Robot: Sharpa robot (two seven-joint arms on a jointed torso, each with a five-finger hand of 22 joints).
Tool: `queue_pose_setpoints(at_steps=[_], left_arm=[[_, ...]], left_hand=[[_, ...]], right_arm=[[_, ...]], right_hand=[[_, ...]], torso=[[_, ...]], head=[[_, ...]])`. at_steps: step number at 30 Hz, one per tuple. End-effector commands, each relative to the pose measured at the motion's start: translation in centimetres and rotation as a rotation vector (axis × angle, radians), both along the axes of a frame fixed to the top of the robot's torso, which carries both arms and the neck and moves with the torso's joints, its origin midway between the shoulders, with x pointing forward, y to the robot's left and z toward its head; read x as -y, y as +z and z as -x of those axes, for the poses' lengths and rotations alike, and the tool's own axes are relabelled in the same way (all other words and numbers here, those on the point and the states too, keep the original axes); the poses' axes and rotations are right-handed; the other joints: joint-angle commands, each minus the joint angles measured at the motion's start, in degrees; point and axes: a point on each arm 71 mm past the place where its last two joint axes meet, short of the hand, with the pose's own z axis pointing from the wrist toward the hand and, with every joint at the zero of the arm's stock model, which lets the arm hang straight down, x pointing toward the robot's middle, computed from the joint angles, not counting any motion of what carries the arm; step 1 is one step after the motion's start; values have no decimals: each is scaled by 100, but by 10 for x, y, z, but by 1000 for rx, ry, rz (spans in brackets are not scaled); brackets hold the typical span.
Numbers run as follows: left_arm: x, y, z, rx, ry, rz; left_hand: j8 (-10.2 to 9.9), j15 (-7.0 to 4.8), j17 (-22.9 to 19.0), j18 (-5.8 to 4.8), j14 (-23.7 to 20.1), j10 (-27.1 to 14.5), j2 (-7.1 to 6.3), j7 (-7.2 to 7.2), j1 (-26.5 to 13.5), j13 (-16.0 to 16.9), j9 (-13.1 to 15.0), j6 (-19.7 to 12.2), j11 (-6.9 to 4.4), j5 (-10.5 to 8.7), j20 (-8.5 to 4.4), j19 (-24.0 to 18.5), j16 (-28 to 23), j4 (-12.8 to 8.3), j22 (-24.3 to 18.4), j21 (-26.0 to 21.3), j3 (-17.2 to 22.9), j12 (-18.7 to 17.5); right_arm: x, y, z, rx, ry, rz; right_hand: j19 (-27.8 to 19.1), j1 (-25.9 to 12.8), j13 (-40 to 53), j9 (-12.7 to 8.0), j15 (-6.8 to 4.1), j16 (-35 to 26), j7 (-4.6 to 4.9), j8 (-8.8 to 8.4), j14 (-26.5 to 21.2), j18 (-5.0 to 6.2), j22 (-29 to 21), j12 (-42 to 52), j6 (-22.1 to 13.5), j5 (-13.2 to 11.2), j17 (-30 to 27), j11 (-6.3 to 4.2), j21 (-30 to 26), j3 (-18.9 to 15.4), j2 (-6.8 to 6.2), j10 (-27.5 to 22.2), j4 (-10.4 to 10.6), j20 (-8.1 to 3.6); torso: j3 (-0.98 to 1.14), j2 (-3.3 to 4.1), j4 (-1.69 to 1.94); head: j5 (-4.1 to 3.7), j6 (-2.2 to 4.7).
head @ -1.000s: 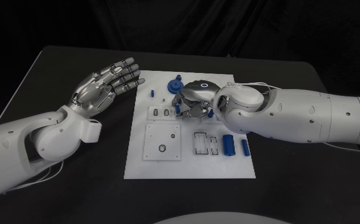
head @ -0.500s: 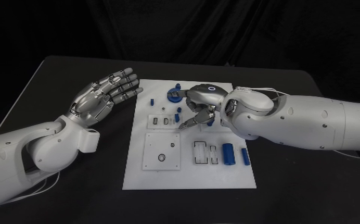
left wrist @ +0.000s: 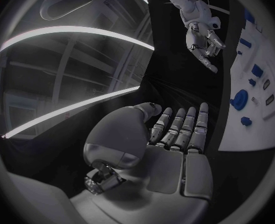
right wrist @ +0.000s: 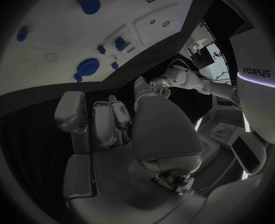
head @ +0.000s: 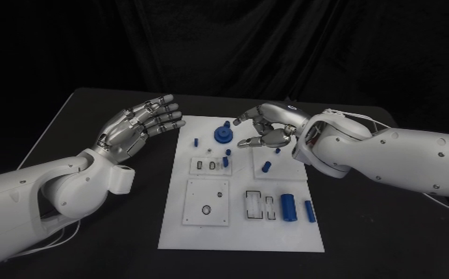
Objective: Assemble the parts on the task board
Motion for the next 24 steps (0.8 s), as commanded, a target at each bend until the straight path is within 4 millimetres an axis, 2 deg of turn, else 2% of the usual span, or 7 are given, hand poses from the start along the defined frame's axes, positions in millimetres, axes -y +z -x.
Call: queue_pose_setpoints(at_steps=[1,4,11,15,20,23,24], left_arm=[[0,9,-5,34,60,-68],[4,19,-14,60,70,-130],[20,24,-32,27,7,-358],[27,23,-39,6,-15,-429],[40,22,-48,1,-77,-578],[50,18,-51,-1,-133,-687],[54,16,-52,-3,-151,-727]], left_hand=[[43,-73,83,11,340,327,-54,185,-3,36,15,154,-4,20,-17,277,340,7,97,208,65,209],[106,-222,307,98,981,913,-80,258,-15,132,39,388,-68,13,-74,679,962,24,270,559,120,530],[416,-907,1777,304,2002,2479,-365,363,-10,464,107,1605,-739,-102,-486,1088,3895,144,1842,3066,424,1144],[444,-1075,2333,418,2523,2992,-450,264,-11,992,84,1729,-919,-216,-576,1016,4878,223,2606,4232,549,1775],[469,-1180,4630,504,4213,3133,-497,189,-74,1915,65,1772,-1033,-342,-615,1096,5946,328,3205,5124,612,2660],[580,-1247,5540,476,4912,3961,-540,151,-6,3931,95,1915,-1105,-430,-658,1437,6168,222,3597,5444,676,4019],[611,-1271,5890,454,5188,4948,-546,119,11,5496,104,1945,-1086,-430,-671,1629,6221,181,3777,5546,692,4856]], right_arm=[[11,-1,-2,-21,-9,-91],[24,-8,-4,-44,-33,-102],[53,-21,-2,-60,-96,-122],[65,-27,-2,-81,-128,-123],[78,-33,-2,-103,-175,-139],[85,-40,0,-111,-199,-147],[87,-42,1,-113,-206,-149]], right_hand=[[-1,114,-14,79,74,-17,9,205,88,79,29,-5,562,506,25,101,-36,54,227,-34,-42,57],[-7,723,-56,193,35,-29,-98,439,73,96,54,-71,1261,1832,13,38,-55,403,413,-111,-353,51],[65,774,22,271,-18,72,-190,526,116,61,156,-6,1516,1768,94,-29,82,547,424,8,-342,3],[85,753,27,287,-28,97,-204,536,129,53,181,1,1549,1755,114,-41,118,566,425,28,-309,-7],[94,715,23,299,-36,110,-211,532,137,51,192,0,1559,1714,123,-49,125,577,417,39,-257,-17],[107,716,45,301,-39,128,-215,529,145,45,207,18,1560,1717,138,-53,151,588,423,61,-250,-21],[109,719,48,303,-41,132,-217,529,147,44,210,21,1561,1718,141,-54,154,591,420,66,-250,-22]], torso=[[103,-227,-27],[143,-289,-38],[243,-447,-50],[275,-502,-66],[319,-587,-98],[373,-680,-143],[396,-722,-164]], head=[[61,58],[88,233],[110,369],[115,357],[177,233],[227,97],[257,36]])
